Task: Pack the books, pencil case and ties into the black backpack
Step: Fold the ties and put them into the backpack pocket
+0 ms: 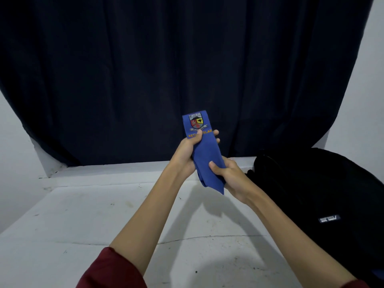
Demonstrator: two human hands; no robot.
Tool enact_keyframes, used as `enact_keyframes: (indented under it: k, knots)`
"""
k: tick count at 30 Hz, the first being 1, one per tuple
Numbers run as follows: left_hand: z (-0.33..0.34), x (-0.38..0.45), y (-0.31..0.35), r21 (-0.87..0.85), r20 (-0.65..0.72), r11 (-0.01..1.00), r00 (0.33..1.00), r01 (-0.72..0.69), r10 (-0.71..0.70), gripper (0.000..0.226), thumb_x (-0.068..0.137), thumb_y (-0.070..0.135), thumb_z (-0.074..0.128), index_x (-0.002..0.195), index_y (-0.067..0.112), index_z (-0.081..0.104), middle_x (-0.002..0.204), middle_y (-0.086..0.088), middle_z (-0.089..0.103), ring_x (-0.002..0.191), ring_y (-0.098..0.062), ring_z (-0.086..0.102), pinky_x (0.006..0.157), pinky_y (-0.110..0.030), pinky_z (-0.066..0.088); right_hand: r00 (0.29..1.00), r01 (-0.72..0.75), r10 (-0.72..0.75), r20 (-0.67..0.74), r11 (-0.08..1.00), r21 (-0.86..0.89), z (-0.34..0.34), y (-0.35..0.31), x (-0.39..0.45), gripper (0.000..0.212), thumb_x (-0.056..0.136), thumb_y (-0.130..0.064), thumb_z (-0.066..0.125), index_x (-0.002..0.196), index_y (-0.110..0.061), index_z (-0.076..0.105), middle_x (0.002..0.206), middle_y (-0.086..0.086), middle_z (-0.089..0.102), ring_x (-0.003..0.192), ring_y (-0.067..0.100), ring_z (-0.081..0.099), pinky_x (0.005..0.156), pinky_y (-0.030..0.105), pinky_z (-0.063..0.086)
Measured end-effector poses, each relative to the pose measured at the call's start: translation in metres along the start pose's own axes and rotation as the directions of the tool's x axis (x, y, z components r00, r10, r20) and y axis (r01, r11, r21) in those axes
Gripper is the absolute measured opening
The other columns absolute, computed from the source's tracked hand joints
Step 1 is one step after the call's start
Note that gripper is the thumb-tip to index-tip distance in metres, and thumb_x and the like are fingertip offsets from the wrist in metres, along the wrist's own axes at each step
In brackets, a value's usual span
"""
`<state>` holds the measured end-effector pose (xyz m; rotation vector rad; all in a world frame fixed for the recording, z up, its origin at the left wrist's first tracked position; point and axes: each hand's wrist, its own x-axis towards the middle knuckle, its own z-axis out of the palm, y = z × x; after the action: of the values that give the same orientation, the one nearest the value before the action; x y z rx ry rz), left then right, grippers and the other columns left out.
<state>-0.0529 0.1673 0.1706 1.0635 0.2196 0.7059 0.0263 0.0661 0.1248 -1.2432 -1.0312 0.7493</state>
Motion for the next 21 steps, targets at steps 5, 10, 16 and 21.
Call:
enact_keyframes:
  k: [5, 10, 16, 21]
  knots:
    - [0.008, -0.005, -0.003, 0.065, -0.060, 0.992, 0.992, -0.106, 0.110, 0.020, 0.101, 0.020, 0.042, 0.099, 0.013, 0.060, 0.080, 0.003, 0.074, 0.074, -0.012, 0.070, 0.068, -0.028, 0.057, 0.991, -0.011, -0.012, -0.131, 0.984, -0.178, 0.004, 0.016, -0.020, 0.025, 0.101, -0.011, 0.041, 0.080, -0.018, 0.053, 0.051, -0.012, 0.055, 0.046, 0.003, 0.046, 0.053, 0.020, 0.037]
    - [0.016, -0.018, -0.041, 0.120, -0.105, 0.992, 0.993, -0.047, 0.060, 0.023, 0.099, 0.025, 0.046, 0.113, 0.012, 0.057, 0.099, -0.006, 0.073, 0.085, -0.022, 0.069, 0.078, -0.036, 0.056, 0.956, -0.026, -0.024, -0.292, 0.985, -0.168, 0.000, 0.024, -0.038, 0.024, 0.098, -0.005, 0.041, 0.090, -0.022, 0.057, 0.076, -0.004, 0.059, 0.062, 0.007, 0.050, 0.061, 0.025, 0.040]
    - [0.031, -0.022, -0.071, 0.320, -0.160, 0.945, 0.980, -0.064, 0.120, 0.013, 0.099, 0.013, 0.047, 0.102, 0.022, 0.057, 0.102, -0.003, 0.066, 0.085, -0.018, 0.064, 0.076, -0.033, 0.054, 0.958, -0.167, 0.127, -0.259, 0.976, -0.140, -0.030, 0.027, -0.066, 0.014, 0.098, -0.018, 0.049, 0.099, -0.008, 0.059, 0.075, 0.008, 0.058, 0.054, 0.015, 0.049, 0.049, 0.021, 0.039]
    - [0.037, -0.023, -0.073, 0.298, -0.143, 0.943, 0.983, 0.150, -0.111, 0.014, 0.100, 0.016, 0.046, 0.092, 0.017, 0.058, 0.085, -0.004, 0.066, 0.067, -0.016, 0.063, 0.056, -0.026, 0.050, 0.868, -0.307, 0.133, -0.479, 0.901, -0.307, -0.096, 0.017, -0.096, 0.027, 0.094, -0.032, 0.056, 0.083, -0.009, 0.064, 0.067, 0.003, 0.064, 0.050, 0.010, 0.053, 0.049, 0.020, 0.041]
